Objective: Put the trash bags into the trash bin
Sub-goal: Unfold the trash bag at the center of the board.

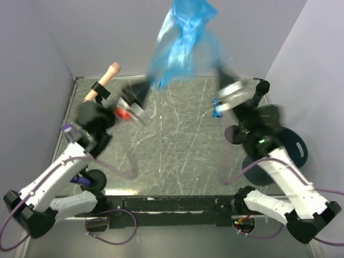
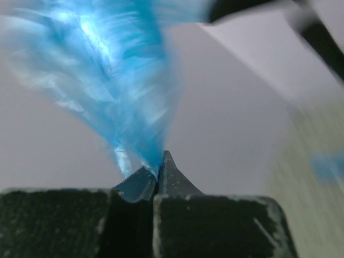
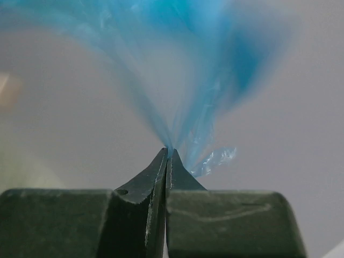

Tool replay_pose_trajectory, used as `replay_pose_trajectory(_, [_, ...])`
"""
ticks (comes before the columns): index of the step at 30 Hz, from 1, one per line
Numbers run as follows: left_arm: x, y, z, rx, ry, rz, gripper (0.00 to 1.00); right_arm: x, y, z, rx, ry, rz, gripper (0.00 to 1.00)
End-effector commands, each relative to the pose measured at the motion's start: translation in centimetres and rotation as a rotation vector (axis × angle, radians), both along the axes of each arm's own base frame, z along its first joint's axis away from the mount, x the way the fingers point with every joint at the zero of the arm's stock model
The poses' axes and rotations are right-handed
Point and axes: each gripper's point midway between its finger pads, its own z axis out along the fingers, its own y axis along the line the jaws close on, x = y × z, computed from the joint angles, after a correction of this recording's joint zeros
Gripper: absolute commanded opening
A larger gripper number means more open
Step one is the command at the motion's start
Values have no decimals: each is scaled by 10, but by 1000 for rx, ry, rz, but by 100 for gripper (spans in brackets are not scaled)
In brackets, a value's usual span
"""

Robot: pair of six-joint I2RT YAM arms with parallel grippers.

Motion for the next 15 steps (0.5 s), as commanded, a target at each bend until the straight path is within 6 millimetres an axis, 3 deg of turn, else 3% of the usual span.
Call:
replay_pose_trajectory(1, [7,14,-395,1279,-10,-43,1,4,21,-378,-862,682,124,0])
replay_pose_trajectory(2, [-1,27,-421,1328,89,-58,1,-14,13,-383,-811,725,160,0])
replay_pose_trajectory(3, [-5,37,-431,1336,208,-46,1,-38,12,-391,-797,778,232,0])
replay_pose_trajectory(5, [-13,31,-419,1264,351,-89,1,-62,14,-377,-713,812,299,0])
replay_pose_trajectory(7, [-15,13,-381,1114,436,-127,1,-66,17,-357,-607,850,308,0])
replay_pose_trajectory(9, [-12,-6,-346,928,520,-145,1,-63,22,-337,-533,883,313,0])
replay_pose_trajectory(11, [-5,-20,-316,709,719,-142,1,-46,27,-318,-415,937,276,0])
replay_pose_trajectory(13, [19,-27,-293,484,967,-58,1,-22,29,-305,-283,1022,217,0])
replay_pose_trajectory(15, [45,-27,-278,365,1140,-14,1,3,27,-285,-160,1044,186,0])
